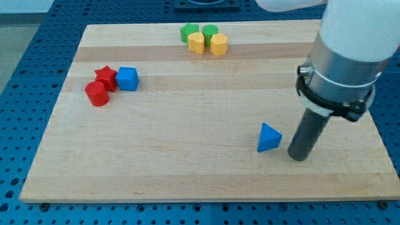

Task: Nudge the green circle slightly down

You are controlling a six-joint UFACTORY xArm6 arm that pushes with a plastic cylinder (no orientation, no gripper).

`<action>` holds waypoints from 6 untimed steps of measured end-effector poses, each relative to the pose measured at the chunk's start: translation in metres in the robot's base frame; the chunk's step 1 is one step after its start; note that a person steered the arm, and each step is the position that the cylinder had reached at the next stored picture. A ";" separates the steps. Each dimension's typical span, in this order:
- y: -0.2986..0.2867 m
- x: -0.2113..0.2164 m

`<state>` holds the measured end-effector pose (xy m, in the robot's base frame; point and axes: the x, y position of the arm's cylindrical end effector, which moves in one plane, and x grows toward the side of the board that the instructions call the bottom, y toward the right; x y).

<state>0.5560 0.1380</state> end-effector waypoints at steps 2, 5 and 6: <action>-0.041 -0.008; -0.033 -0.045; -0.014 -0.052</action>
